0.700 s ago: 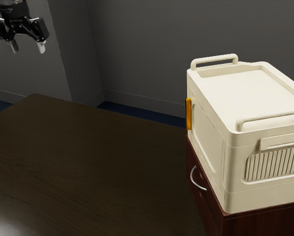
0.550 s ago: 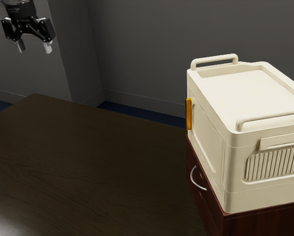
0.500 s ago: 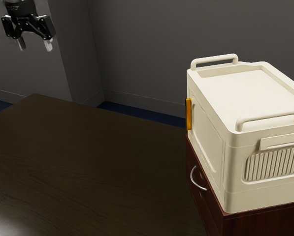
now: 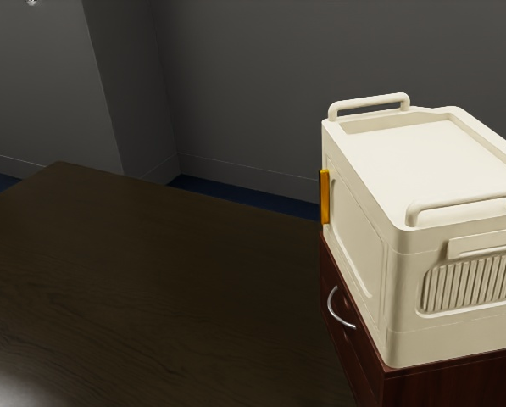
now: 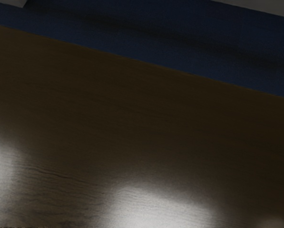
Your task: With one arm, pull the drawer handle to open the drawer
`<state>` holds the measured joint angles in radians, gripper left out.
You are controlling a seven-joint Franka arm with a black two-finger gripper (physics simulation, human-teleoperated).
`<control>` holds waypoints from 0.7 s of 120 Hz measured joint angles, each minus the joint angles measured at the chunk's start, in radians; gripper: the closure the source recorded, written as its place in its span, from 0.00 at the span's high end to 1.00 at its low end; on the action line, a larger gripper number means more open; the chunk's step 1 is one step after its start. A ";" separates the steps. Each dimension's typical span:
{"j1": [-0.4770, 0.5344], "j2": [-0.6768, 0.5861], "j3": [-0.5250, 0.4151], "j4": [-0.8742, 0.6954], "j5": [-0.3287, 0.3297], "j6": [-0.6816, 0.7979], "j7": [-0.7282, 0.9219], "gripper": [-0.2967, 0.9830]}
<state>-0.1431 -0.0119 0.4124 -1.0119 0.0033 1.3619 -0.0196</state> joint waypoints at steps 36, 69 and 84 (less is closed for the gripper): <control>0.025 0.034 -0.001 -0.058 -0.037 0.024 -0.002 0.77; -0.036 -0.547 -0.217 -1.015 0.050 0.290 -0.020 0.77; -0.034 -0.645 -0.221 -1.212 0.039 0.383 -0.086 0.77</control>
<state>-0.1776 -0.6567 0.1917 -2.2235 0.0418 1.7452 -0.1060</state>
